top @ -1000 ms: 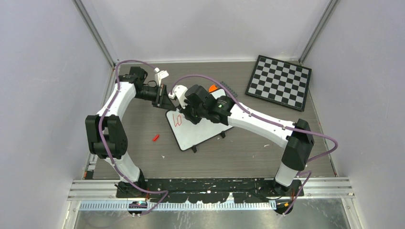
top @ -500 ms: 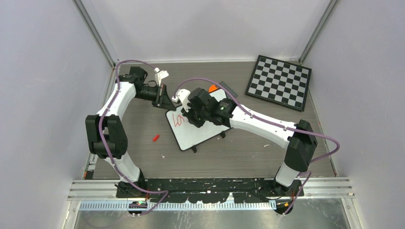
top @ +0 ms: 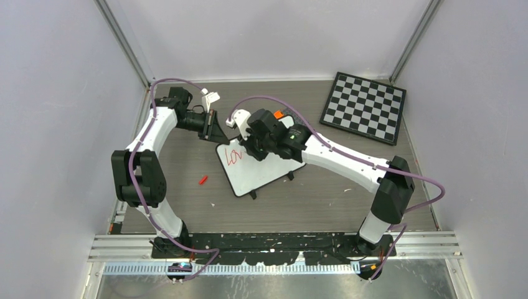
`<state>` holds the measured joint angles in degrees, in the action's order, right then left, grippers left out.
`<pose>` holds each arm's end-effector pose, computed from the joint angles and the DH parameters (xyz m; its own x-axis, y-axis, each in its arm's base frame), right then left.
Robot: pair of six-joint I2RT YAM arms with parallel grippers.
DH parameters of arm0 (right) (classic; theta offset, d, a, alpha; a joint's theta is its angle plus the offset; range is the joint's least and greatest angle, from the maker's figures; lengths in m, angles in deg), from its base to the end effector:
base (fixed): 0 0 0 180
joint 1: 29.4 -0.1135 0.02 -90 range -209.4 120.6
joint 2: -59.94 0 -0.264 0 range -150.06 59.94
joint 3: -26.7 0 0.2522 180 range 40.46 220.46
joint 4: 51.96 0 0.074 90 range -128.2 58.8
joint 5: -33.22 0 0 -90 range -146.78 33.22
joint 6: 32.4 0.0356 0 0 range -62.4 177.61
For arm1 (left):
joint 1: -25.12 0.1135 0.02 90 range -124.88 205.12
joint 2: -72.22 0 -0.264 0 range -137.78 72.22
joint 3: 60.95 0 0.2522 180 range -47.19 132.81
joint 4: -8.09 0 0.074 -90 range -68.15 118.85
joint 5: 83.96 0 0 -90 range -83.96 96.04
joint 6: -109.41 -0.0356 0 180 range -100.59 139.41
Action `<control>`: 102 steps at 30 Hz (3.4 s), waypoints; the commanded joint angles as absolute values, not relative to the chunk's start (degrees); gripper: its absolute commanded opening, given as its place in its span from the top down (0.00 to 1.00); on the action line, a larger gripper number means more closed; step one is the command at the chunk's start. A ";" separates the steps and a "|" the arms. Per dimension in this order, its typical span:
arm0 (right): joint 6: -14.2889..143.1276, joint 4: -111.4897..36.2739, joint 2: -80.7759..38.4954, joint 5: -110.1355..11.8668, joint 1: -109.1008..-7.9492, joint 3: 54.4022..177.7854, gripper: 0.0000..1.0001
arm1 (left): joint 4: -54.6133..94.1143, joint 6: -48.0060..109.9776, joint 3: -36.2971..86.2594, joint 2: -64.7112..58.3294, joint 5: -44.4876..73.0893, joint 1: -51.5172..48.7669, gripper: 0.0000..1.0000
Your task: Write a sentence on the whiteboard
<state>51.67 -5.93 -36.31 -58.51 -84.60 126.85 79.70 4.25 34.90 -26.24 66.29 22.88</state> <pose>0.2187 0.3128 0.3196 -0.2973 -0.6087 -0.7356 -0.8432 0.5288 -0.0968 0.3342 -0.0440 0.2749 -0.8613 0.1636 -0.4810 0.4979 0.4598 -0.7353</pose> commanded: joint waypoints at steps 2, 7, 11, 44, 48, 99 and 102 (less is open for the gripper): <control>50.51 -7.33 -36.05 -60.67 -82.84 131.25 1.00 | 79.66 5.25 36.39 -25.98 64.44 23.16 1.00; 50.90 -6.30 -35.19 -58.53 -82.87 130.45 1.00 | 79.69 5.30 36.52 -26.04 64.42 23.11 1.00; 51.33 -5.49 -32.54 -54.45 -83.07 129.23 1.00 | 79.69 5.41 36.57 -26.12 64.62 23.11 1.00; 48.58 -6.53 -32.86 -60.36 -80.75 125.33 1.00 | 79.75 5.08 36.39 -25.96 64.49 23.03 1.00; 48.15 -6.17 -32.91 -60.38 -80.12 126.07 1.00 | 79.61 5.15 36.41 -26.13 64.57 23.02 1.00; 49.31 -7.70 -34.35 -59.16 -82.34 123.87 1.00 | 80.04 4.72 36.13 -25.91 63.48 23.05 1.00; 49.13 -7.53 -33.92 -59.64 -82.18 123.93 1.00 | 80.26 4.68 36.14 -25.71 63.35 23.02 1.00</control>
